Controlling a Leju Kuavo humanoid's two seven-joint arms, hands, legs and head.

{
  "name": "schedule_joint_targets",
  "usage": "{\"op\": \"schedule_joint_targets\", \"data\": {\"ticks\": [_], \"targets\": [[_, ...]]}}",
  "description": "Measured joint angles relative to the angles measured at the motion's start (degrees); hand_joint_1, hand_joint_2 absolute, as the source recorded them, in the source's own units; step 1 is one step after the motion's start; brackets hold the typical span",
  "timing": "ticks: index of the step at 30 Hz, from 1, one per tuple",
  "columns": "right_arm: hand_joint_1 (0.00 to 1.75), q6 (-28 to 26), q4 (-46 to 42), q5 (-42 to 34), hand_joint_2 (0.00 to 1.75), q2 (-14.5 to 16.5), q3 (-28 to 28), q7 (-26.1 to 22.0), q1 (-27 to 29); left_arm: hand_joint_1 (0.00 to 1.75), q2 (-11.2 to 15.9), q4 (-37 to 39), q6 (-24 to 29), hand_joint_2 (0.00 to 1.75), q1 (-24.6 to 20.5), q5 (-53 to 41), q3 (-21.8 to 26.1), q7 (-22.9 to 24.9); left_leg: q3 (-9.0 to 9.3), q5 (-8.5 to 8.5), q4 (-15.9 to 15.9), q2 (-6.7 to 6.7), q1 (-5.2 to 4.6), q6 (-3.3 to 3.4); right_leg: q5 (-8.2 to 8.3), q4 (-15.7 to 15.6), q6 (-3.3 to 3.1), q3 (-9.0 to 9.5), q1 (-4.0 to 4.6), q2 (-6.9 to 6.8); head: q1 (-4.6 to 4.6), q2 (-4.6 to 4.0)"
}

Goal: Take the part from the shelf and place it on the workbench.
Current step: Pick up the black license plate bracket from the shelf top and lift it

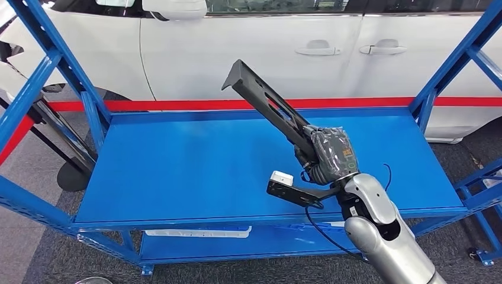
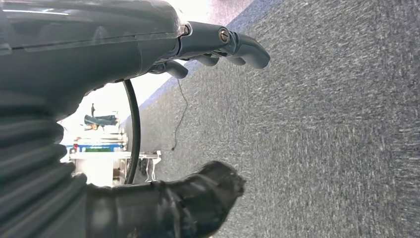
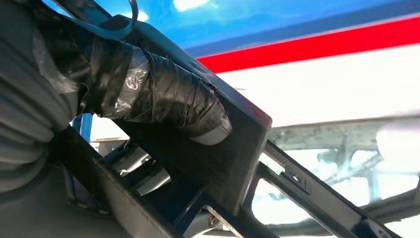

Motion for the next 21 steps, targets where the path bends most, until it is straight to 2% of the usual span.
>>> {"op": "schedule_joint_targets", "data": {"ticks": [6,11,14,16,17,18,20,21], "targets": [[1.75,-7.69,-8.60,5.88,1.75,-1.16,-0.16,-0.83,-0.46,0.00,-0.09,-0.36,0.76,1.75,-0.02,-1.16,0.96,1.26,-0.01,0.00,0.06,0.00,-0.09,0.00,0.01,0.04,0.01,-0.13,-0.07,0.01,0.00,0.00],[1.75,-9.45,-15.99,10.40,1.75,-3.39,0.02,-0.66,-0.97,0.00,-0.07,-0.38,0.68,1.75,-0.17,-2.84,1.03,3.91,-0.14,-0.03,0.28,-0.02,-0.51,0.09,0.06,0.04,0.22,-0.16,-0.35,-0.03,-0.01,0.00],[1.75,-10.16,-17.21,12.36,1.75,-4.63,0.63,0.05,-0.99,0.00,0.03,-0.38,0.28,1.75,-0.35,-3.68,1.03,4.97,-0.23,0.13,0.37,-0.02,-0.74,0.40,0.32,0.00,0.61,-0.16,-0.59,-0.03,-0.01,0.00],[1.75,-10.37,-17.31,13.49,1.75,-5.50,1.21,0.69,-1.06,0.00,0.06,-0.38,0.09,1.75,-0.57,-3.91,1.03,5.47,-0.20,0.86,-0.06,0.06,-0.52,0.88,0.15,0.27,1.08,-0.33,-0.60,0.01,0.01,0.01],[1.75,-10.45,-17.31,13.99,1.75,-6.00,1.50,0.96,-1.17,0.00,0.06,-0.38,0.04,1.75,-0.70,-3.96,1.03,5.64,-0.23,1.33,-0.32,0.14,-0.36,1.18,-0.73,1.18,1.36,-0.74,-0.64,0.03,0.01,0.01],[1.75,-10.57,-17.31,14.47,1.75,-6.47,1.79,1.14,-1.29,0.00,0.04,-0.38,-0.05,1.75,-0.81,-3.98,1.03,5.74,-0.38,1.74,-0.57,0.23,-0.18,1.46,-2.40,3.31,1.62,-1.64,-0.73,0.04,0.03,0.01],[1.75,-10.82,-17.31,15.32,1.75,-7.26,2.50,1.28,-1.46,0.00,0.04,-0.38,-0.19,1.75,-0.94,-4.02,1.03,5.87,-1.01,2.12,-0.42,0.37,-0.16,1.76,-6.64,10.60,2.11,-4.58,-1.19,0.02,0.03,0.00],[1.75,-10.91,-17.30,15.64,1.75,-7.57,2.92,1.29,-1.47,0.00,0.05,-0.38,-0.27,1.75,-0.95,-4.04,1.03,5.92,-1.39,2.20,-0.21,0.39,-0.15,1.78,-8.05,14.25,2.34,-6.01,-1.49,0.00,0.03,0.00]]}}
